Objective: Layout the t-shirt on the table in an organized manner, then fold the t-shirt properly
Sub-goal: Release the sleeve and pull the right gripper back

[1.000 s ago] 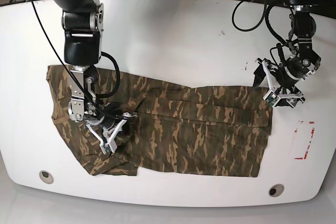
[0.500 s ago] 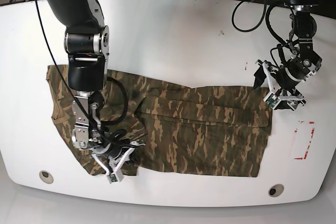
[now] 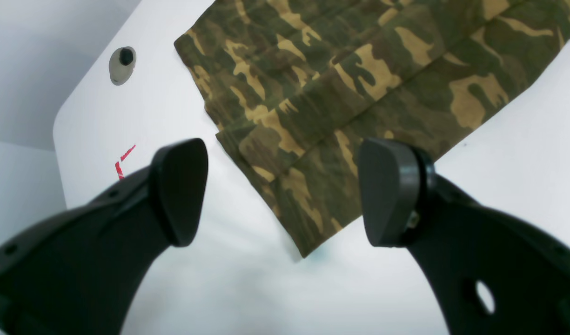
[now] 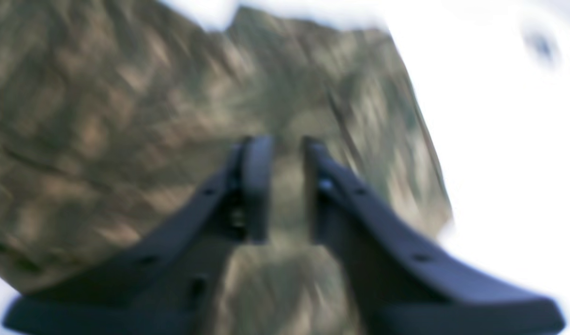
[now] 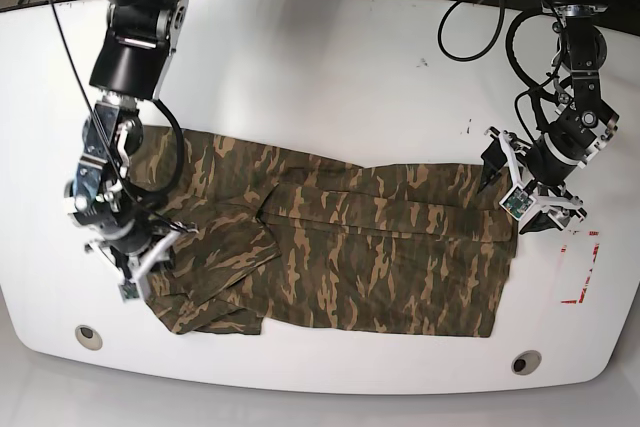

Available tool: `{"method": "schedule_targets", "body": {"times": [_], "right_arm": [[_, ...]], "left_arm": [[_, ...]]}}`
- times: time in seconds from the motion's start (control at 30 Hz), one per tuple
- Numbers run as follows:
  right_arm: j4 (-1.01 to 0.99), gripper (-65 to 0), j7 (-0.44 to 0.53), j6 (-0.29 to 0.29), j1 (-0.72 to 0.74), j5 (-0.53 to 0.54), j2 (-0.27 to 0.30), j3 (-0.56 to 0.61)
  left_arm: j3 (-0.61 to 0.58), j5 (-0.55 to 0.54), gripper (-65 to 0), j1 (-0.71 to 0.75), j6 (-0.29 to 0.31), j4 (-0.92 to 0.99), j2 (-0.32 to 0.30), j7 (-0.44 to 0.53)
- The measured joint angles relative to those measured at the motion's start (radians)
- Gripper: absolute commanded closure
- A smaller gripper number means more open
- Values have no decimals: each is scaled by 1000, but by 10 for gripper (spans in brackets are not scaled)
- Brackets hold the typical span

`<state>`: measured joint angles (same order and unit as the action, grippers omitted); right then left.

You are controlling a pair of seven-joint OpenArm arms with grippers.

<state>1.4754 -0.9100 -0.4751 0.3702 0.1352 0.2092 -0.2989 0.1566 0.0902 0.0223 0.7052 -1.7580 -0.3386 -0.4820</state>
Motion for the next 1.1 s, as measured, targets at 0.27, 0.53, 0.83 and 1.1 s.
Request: {"method": "schedule_targets", "body": {"times": [0.27, 0.53, 0.83, 1.1], "right_arm": [[49, -501, -11, 4, -116, -11, 5, -243], [-35, -501, -12, -69, -147, -8, 21, -409], [-256, -501, -6, -79, -153, 126, 119, -476], [-299, -501, 25, -83, -202, 212, 162, -473]], "left_arm": [[0, 3, -477, 2, 0, 1, 2, -3], [31, 6, -477, 25, 2, 2, 18, -13], [44, 4, -480, 24, 2, 3, 39, -14], [48, 6, -480, 27, 0, 3, 39, -14]]}}
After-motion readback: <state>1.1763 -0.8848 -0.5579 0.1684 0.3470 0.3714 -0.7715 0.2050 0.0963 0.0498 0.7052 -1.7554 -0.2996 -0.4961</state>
